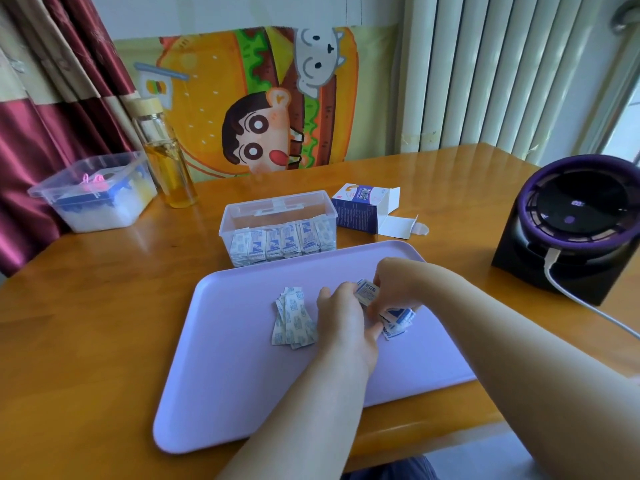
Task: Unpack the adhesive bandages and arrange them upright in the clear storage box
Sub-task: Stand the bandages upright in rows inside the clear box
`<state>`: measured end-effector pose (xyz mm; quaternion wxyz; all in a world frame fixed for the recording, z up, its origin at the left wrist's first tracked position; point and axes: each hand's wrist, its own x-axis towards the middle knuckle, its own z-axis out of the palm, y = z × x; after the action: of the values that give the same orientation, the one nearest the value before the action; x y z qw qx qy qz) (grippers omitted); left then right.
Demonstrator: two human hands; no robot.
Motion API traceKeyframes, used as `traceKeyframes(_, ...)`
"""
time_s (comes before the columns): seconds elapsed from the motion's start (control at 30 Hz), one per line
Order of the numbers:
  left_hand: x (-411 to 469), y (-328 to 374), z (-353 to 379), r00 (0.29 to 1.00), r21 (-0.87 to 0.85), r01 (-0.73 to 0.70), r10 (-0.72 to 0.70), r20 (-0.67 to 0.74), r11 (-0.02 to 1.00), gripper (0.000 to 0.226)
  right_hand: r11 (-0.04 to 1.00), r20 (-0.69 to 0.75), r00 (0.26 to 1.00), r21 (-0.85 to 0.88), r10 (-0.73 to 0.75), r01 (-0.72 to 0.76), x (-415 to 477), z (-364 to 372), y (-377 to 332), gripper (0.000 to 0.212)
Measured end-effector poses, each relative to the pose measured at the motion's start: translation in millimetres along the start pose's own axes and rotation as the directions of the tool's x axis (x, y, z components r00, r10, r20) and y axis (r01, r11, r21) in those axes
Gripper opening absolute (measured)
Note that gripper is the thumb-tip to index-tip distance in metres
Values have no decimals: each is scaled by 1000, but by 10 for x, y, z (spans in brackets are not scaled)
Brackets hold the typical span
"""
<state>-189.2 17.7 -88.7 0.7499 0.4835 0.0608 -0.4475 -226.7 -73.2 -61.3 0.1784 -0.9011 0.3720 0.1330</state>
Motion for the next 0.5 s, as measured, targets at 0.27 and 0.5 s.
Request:
traceKeyframes(0.27, -231, 156, -63, 988, 123, -146, 138, 74, 982, 27, 998, -60, 998, -54, 13, -17, -31, 46, -66, 28)
traceKeyframes(0.5, 73, 760, -686, 823, 925, -380, 466, 325, 25, 34, 990, -363, 922, -71, -136, 119, 55, 81, -327, 47)
